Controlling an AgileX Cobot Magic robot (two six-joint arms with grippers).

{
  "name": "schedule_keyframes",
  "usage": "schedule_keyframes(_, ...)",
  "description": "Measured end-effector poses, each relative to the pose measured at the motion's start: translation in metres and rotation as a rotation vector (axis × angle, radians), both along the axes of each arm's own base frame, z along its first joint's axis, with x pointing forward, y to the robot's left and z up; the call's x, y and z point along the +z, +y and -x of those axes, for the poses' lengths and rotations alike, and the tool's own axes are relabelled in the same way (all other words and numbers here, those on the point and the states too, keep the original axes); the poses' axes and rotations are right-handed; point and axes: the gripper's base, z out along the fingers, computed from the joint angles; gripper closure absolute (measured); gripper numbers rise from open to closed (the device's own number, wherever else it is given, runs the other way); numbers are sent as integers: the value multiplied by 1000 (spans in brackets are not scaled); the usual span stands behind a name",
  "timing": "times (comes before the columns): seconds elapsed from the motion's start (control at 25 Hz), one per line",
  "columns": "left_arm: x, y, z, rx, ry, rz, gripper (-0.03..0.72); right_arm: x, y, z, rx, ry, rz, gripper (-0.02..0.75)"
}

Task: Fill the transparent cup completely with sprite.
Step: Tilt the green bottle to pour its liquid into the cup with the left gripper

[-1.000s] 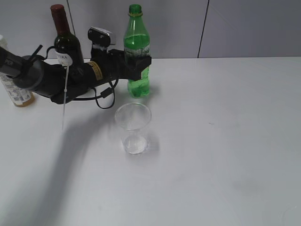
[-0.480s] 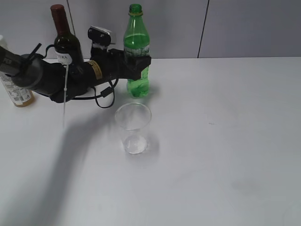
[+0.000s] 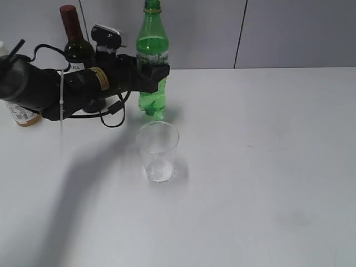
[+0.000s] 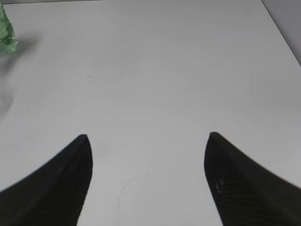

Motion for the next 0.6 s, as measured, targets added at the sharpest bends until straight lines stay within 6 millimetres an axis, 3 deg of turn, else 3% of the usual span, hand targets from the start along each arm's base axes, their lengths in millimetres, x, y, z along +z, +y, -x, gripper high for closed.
schedule_keyframes(0.6, 25, 55, 70, 201, 8, -75, 267, 0, 0, 0, 0, 0, 0, 174)
